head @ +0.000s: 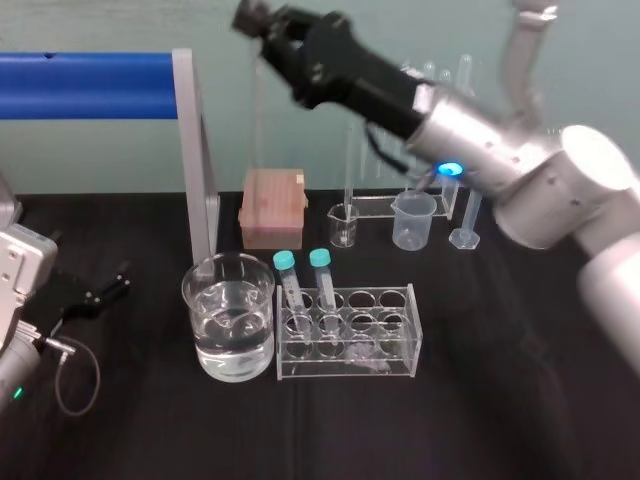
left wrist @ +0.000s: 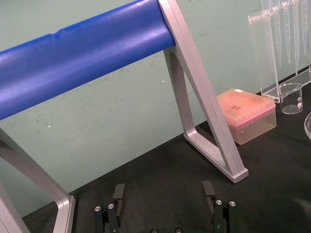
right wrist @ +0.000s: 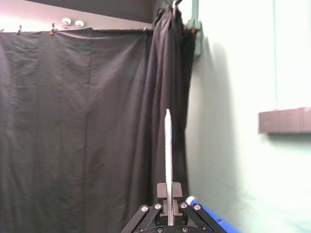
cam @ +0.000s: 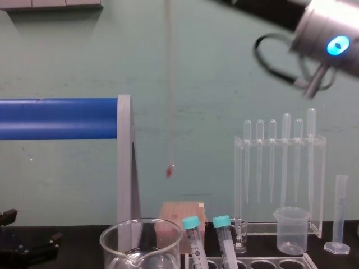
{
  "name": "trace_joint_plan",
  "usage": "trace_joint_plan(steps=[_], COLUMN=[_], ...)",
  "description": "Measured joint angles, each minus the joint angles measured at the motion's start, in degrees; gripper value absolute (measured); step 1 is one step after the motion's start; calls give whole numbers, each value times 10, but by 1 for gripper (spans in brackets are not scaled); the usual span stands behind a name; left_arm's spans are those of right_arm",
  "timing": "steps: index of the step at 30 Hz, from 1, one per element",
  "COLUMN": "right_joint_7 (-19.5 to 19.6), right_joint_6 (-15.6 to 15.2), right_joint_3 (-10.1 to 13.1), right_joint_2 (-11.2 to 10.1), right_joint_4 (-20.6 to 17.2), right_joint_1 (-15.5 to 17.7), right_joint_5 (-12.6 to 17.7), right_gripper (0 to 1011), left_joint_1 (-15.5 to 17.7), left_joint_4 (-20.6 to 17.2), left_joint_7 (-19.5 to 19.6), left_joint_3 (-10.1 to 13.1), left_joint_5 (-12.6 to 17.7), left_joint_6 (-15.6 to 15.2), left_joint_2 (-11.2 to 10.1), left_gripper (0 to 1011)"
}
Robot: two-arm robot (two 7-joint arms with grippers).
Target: Hold the thermometer with one hand and immerse one end into the beaker, then reinsert it into the test tube rack.
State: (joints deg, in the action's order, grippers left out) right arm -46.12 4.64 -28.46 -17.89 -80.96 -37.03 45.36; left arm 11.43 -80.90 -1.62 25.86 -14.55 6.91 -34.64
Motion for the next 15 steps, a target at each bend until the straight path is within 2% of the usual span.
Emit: trace_joint_plan(steps=[2,5,6,8,12,13,15], right_joint_7=[17,31,40,52,69,69,75], right_joint_6=[-3,-8,-13,-19,-25,-25,-24], right_joint_3=[19,29,35,41,46,46,47], right_joint_2=[-33,-56,-74,-95,-126,-126,-139], right_joint_4=[-41,-63,-77,-93,-113,-113,-118], right_joint_1=[13,29,44,65,103,103,123], right_joint_5=[5,8,11,14,18,18,18], right_gripper=[55,56,56,55,56,55,56], left_joint_1=[0,0,0,0,0,0,0], left_joint_4=[0,0,0,0,0,0,0], left_joint_7=[0,0,0,0,0,0,0], left_joint_3=[0,0,0,0,0,0,0], left_joint_5=[0,0,0,0,0,0,0], left_joint_6=[0,0,0,0,0,0,0], left_joint_2=[0,0,0,0,0,0,0], left_gripper=[1008,1008,1008,1008,1008,1008,1008])
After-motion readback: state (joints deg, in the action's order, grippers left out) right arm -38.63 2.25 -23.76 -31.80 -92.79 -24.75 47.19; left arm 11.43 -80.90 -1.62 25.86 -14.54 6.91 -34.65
